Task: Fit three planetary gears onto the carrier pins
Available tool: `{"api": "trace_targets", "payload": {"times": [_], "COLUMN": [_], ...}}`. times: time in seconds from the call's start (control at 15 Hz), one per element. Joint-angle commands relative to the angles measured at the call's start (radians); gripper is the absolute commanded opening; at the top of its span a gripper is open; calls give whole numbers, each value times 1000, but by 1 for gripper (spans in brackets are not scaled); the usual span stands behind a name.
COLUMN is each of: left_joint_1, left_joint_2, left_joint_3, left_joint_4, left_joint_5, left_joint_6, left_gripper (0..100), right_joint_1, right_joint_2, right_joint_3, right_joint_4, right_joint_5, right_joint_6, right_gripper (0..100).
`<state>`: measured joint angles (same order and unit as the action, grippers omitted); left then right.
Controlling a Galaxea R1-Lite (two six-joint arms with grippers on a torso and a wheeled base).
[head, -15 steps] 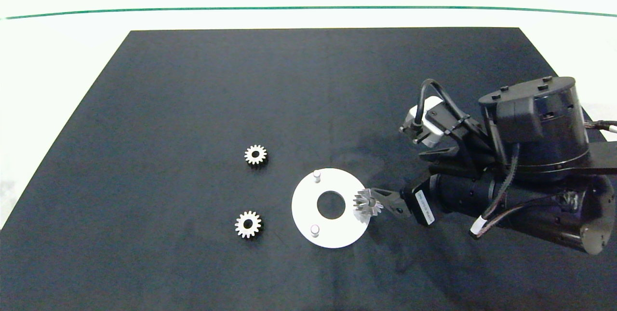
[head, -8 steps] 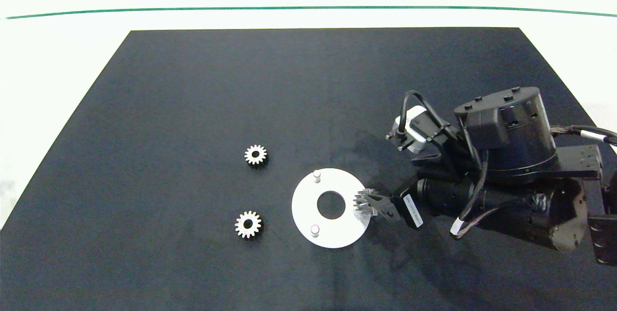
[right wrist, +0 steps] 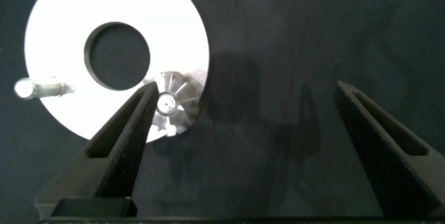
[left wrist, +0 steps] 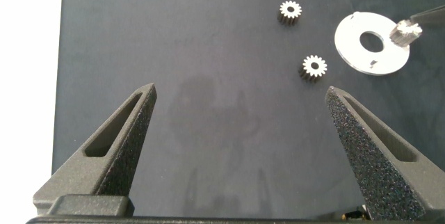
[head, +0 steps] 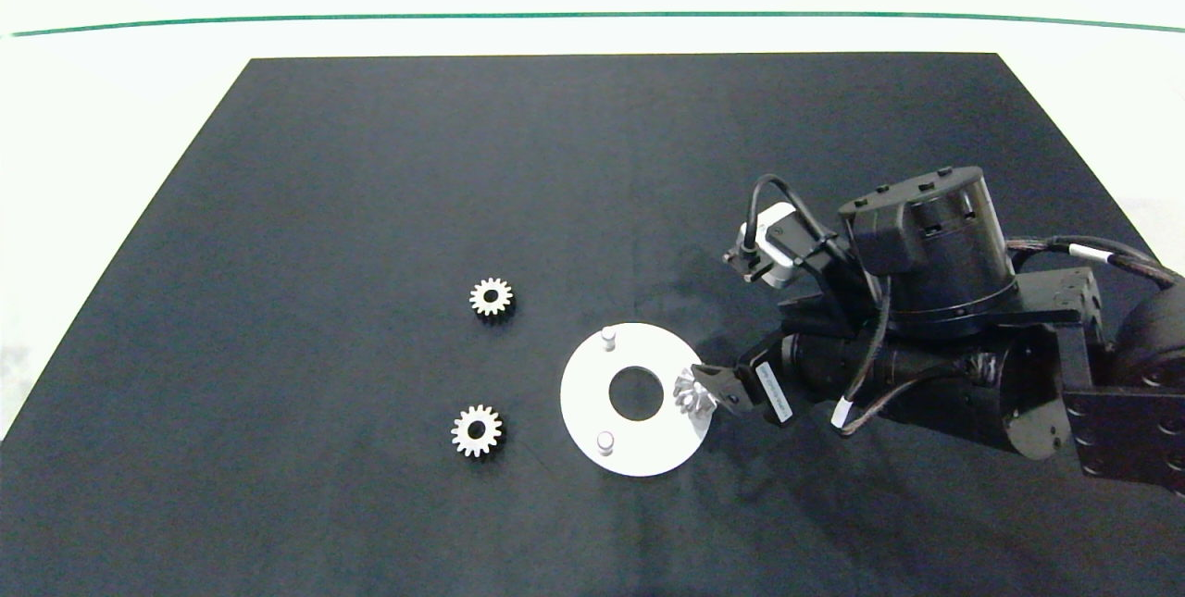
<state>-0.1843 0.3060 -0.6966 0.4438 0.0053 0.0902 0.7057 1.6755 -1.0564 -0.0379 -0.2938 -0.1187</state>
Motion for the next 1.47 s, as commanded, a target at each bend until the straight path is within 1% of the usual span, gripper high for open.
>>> {"api": "trace_targets", "payload": {"times": [0.07,0.13,0.27,0.33,0.4,0.53,0.6,0.67,0.73,0.8,0.87,0.93,1.0,1.07,1.13,1.2,1.33,1.47], "left_joint_1": [0,0,-1,0,0,-1,-6,-15,-47,-107,-159,-179,-182,-185,-193,-222,-323,-343], "left_joint_2": [2,4,4,4,10,25,50,65,74,87,107,134,222,291,364,429,552,676], "left_joint_3": [0,0,5,8,14,22,39,62,108,175,258,307,374,401,402,402,407,413], "left_joint_4": [3,3,3,3,3,3,-1,-5,-31,-100,-195,-263,-393,-470,-527,-563,-634,-714], "left_joint_5": [1,1,-1,-1,-4,-8,-10,-11,-15,-15,-15,-13,-13,-11,-18,-16,-11,-11], "left_joint_6": [0,0,0,0,0,-1,-3,-3,2,19,57,88,141,178,203,206,207,210], "left_gripper": [100,100,100,100,100,100,100,100,100,100,100,100,100,100,100,100,100,100], "right_joint_1": [-6,-6,-8,-14,-60,-117,-154,-183,-224,-265,-301,-318,-345,-373,-408,-433,-465,-506], "right_joint_2": [4,-13,-180,-232,-341,-501,-609,-691,-789,-881,-976,-1037,-1148,-1218,-1284,-1337,-1410,-1461], "right_joint_3": [-8,-17,-19,3,56,147,203,236,257,262,257,254,248,248,248,248,250,253], "right_joint_4": [0,0,15,15,15,15,23,41,92,151,216,259,331,383,432,472,530,567], "right_joint_5": [-1,-2,-4,-8,-16,-53,-68,-79,-88,-88,-88,-88,-88,-88,-88,-88,-87,-82], "right_joint_6": [-1,-1,13,19,19,17,16,14,14,13,11,10,-1,-22,-33,-36,-39,-39], "right_gripper": [100,100,100,100,100,100,100,100,100,100,100,100,100,100,100,100,100,100]}}
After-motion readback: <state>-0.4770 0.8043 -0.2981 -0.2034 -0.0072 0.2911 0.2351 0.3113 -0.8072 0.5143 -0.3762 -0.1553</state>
